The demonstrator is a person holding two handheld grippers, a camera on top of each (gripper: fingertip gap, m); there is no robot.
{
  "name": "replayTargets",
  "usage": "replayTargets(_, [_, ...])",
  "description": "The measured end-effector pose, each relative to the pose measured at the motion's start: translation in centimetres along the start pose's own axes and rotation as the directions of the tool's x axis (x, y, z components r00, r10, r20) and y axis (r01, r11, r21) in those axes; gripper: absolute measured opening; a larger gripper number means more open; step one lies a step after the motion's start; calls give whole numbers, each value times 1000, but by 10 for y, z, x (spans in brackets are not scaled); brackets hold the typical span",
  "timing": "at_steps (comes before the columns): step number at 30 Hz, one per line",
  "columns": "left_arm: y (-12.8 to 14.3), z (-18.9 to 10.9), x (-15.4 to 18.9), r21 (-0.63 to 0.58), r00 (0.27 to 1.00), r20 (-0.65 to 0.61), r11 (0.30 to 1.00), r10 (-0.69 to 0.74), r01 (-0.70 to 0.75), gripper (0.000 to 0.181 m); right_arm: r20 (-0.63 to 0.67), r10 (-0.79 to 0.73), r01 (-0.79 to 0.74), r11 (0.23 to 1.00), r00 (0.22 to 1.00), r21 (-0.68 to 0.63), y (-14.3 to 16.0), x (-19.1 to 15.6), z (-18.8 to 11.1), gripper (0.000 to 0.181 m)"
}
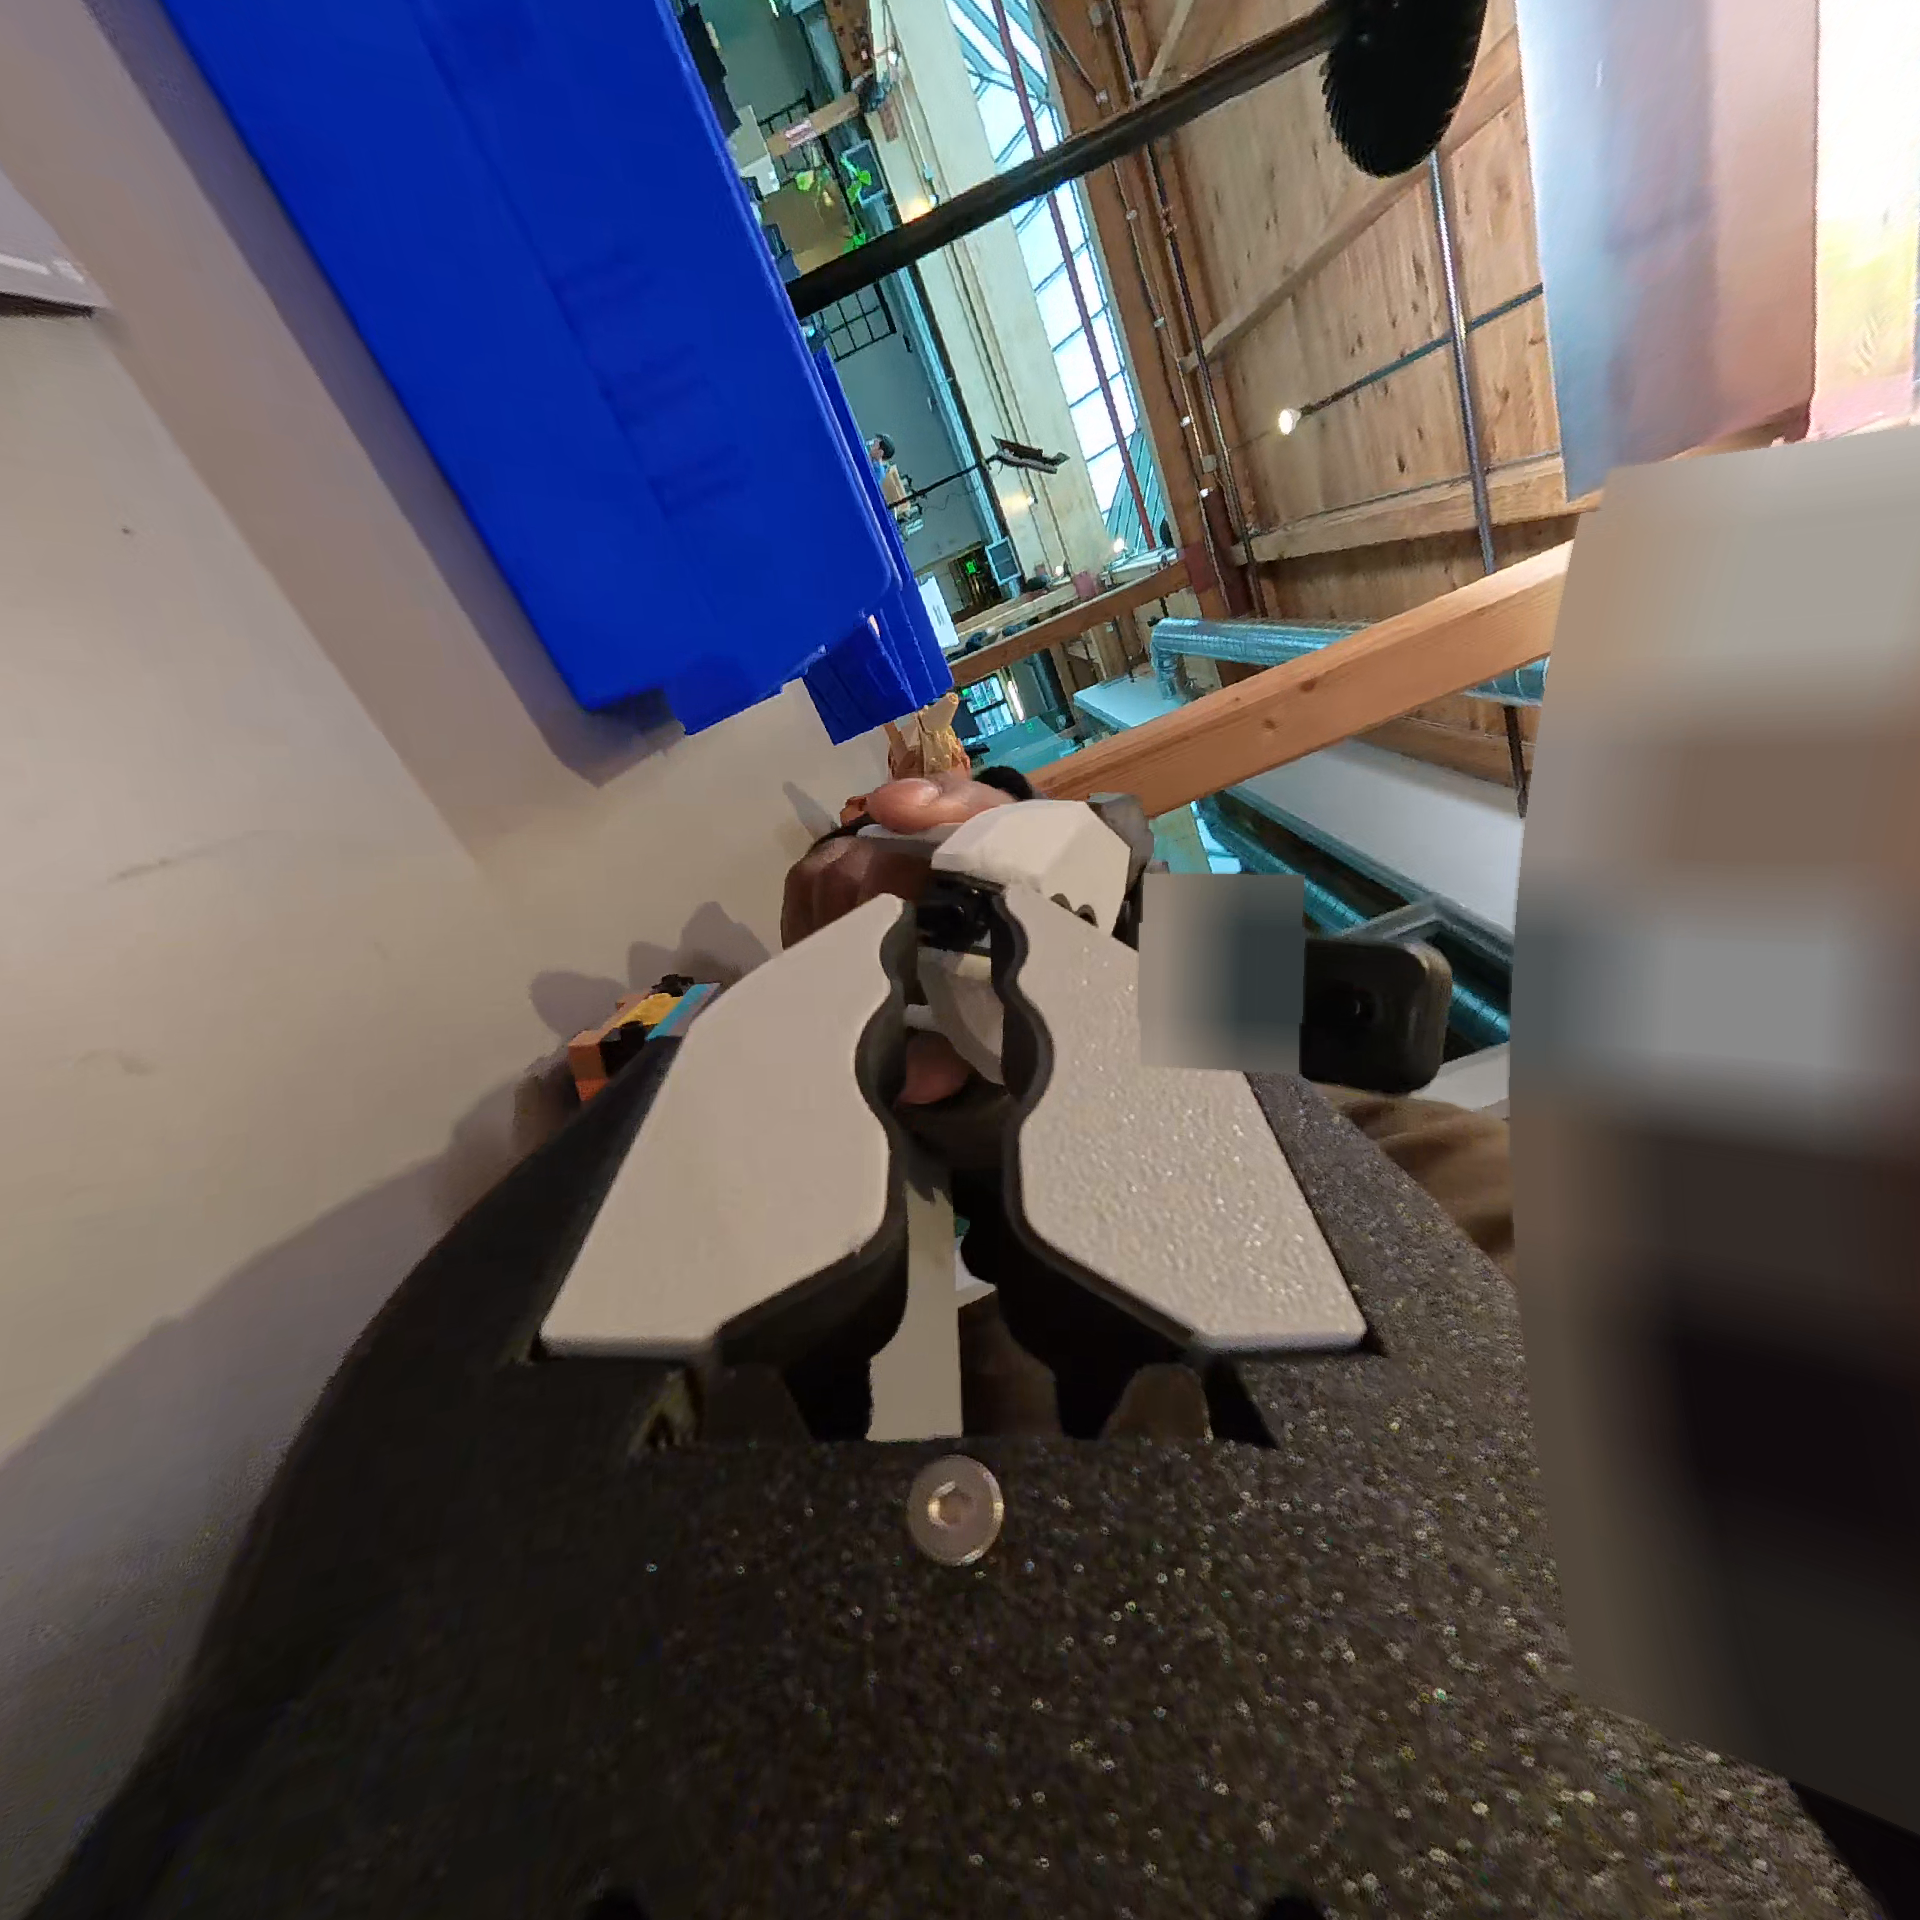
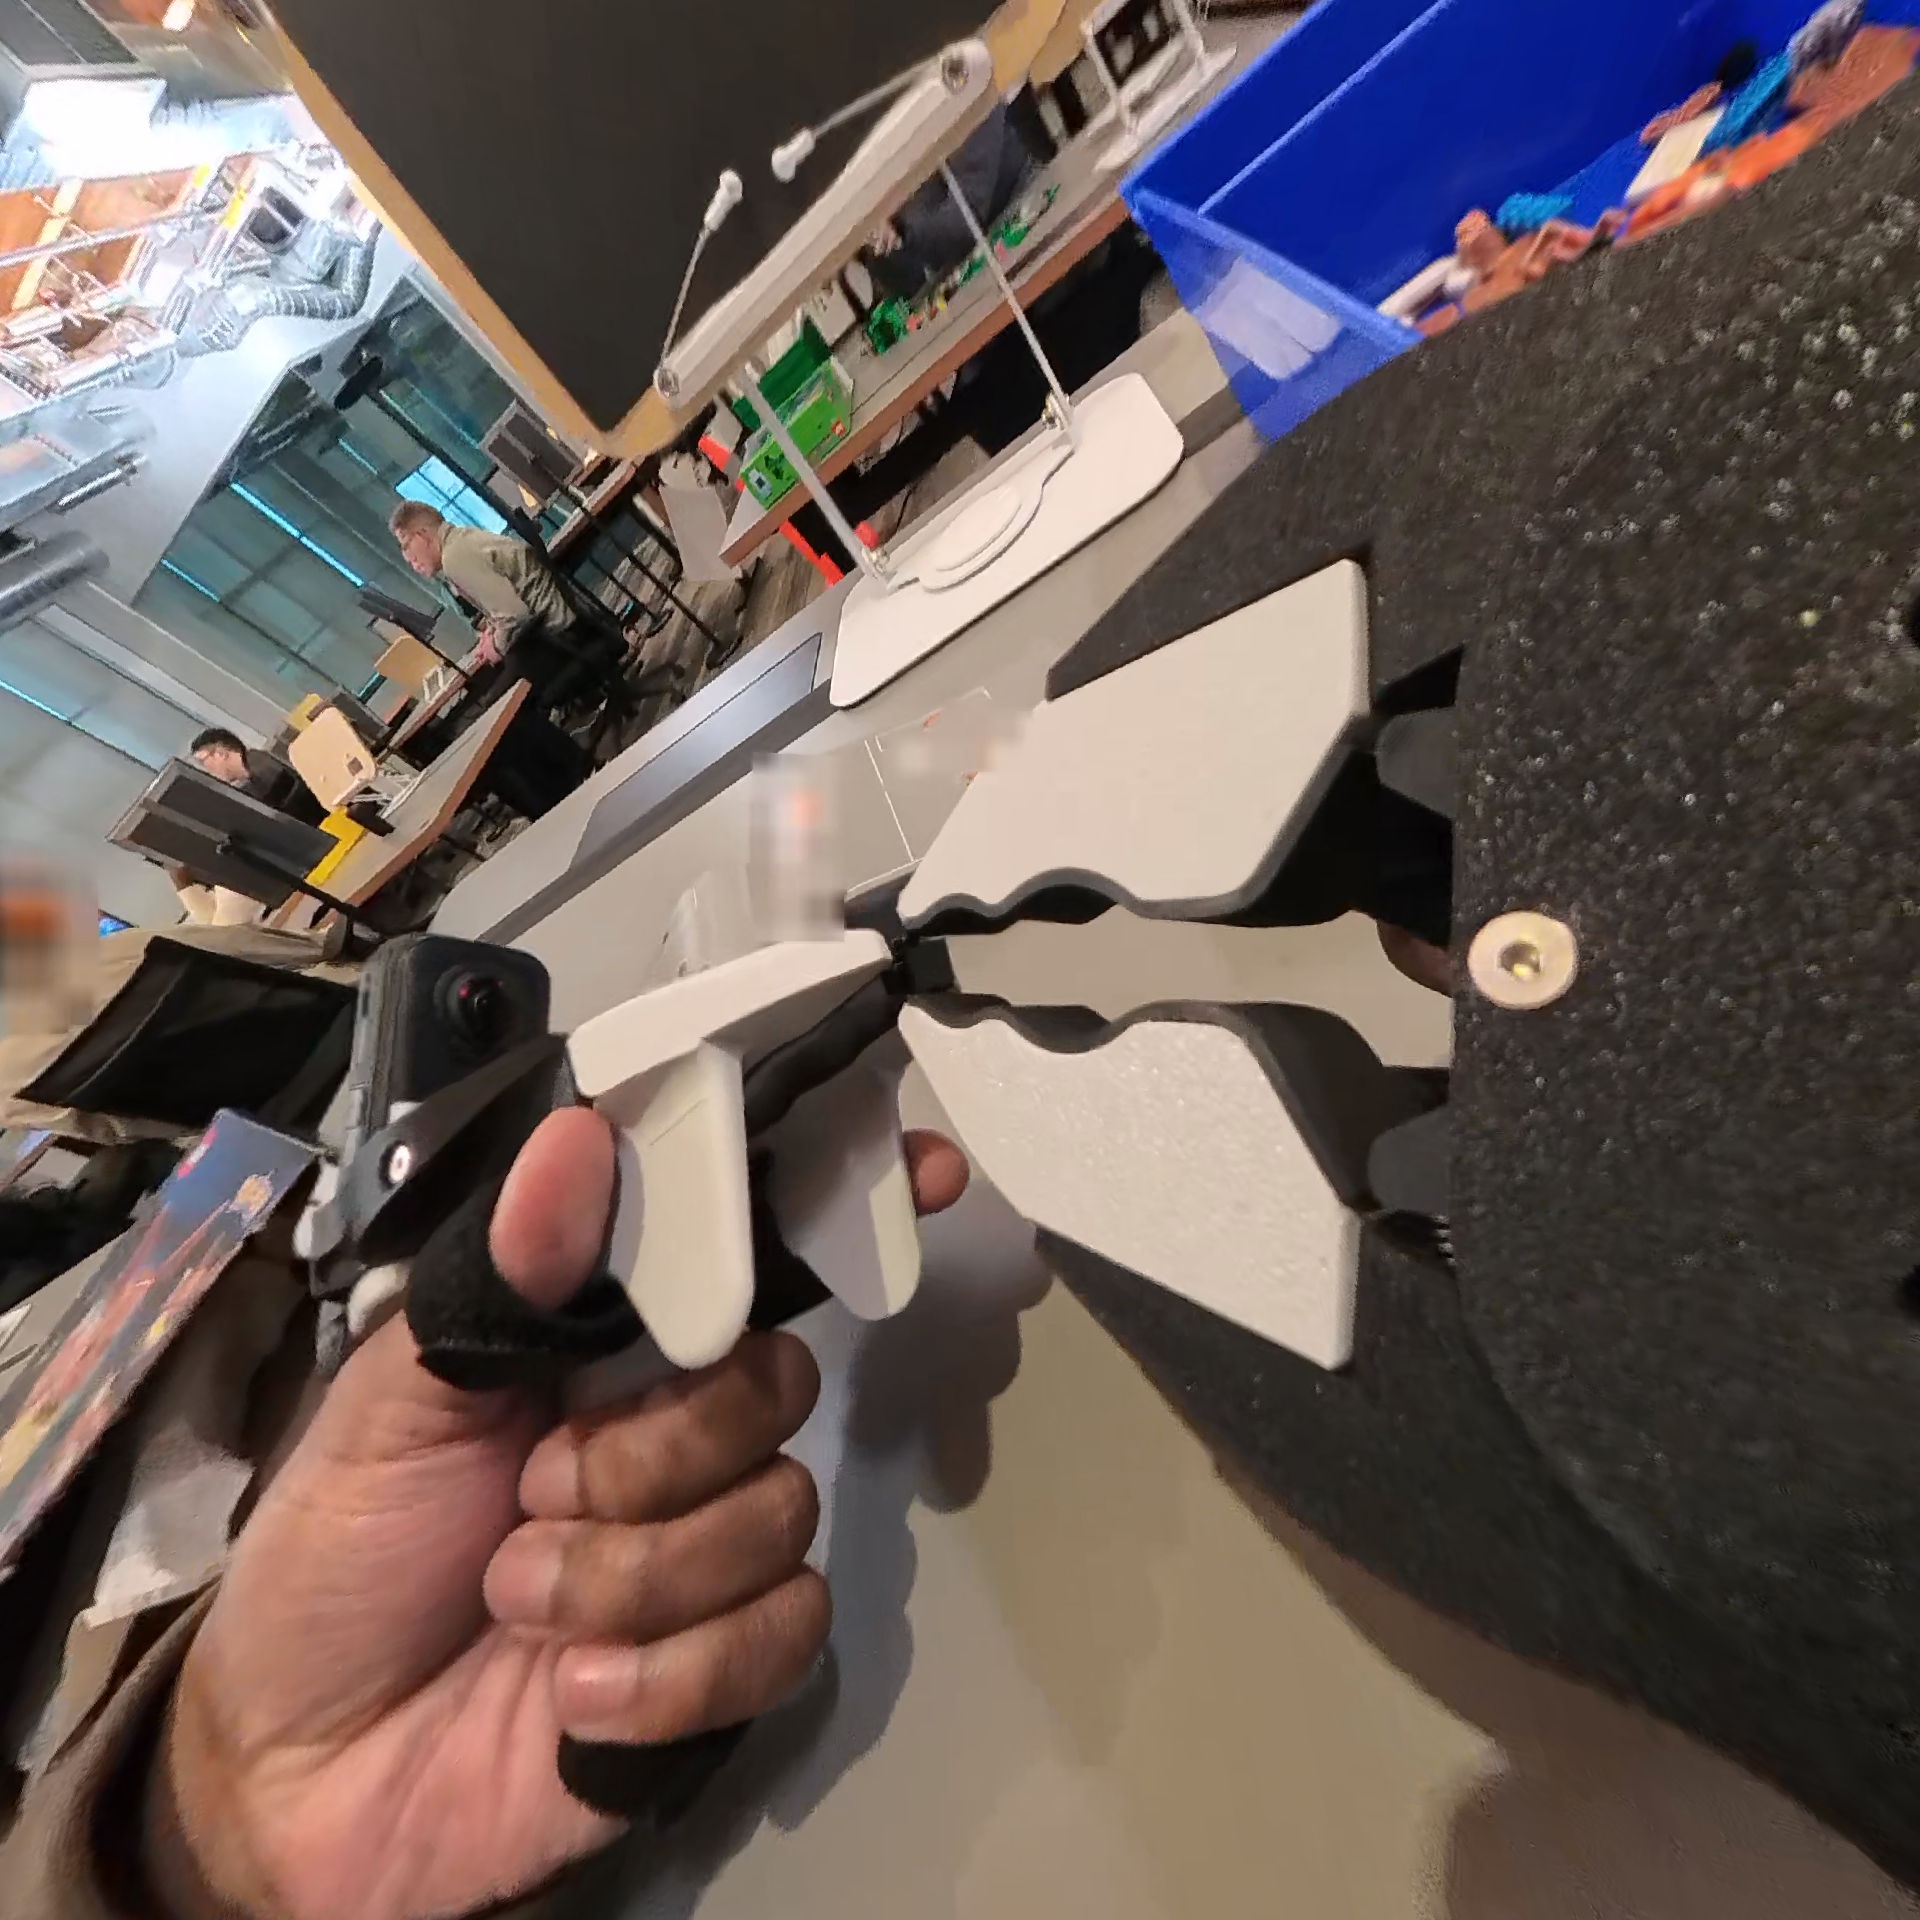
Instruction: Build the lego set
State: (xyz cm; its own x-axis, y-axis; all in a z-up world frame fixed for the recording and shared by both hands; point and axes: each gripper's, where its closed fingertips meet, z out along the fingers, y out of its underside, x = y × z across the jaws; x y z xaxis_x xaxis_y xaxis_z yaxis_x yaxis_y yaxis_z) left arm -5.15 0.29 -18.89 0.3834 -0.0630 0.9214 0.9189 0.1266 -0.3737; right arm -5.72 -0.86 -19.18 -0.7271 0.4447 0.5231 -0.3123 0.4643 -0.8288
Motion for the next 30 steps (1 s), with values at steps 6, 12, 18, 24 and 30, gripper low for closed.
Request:
replayTargets(6, [-4,-6,9,-64,968,-11,966,250,-250,15,185,199,-210,977,962,42,-2,-7,-6,10])
replayTargets(12, [5,-8,7,-182,951,11,936,308,-301,18,317,207,-239,969,926,66,-7,-20,-13,10])
replayTargets(18, [28,-5,4,-294,975,-25,931,219,-217,18,344,163,-199,978,924,70,-8,-28,-14,9])
replayTargets(24, [31,-4,7,-297,984,-42,938,173,-178,12,363,159,-198,977,918,73,-7,-28,-16,10])
replayTargets(30, [5,-1,17,-69,992,-109,995,59,-67,12,156,145,-164,980,977,110,-11,-5,-12,17])
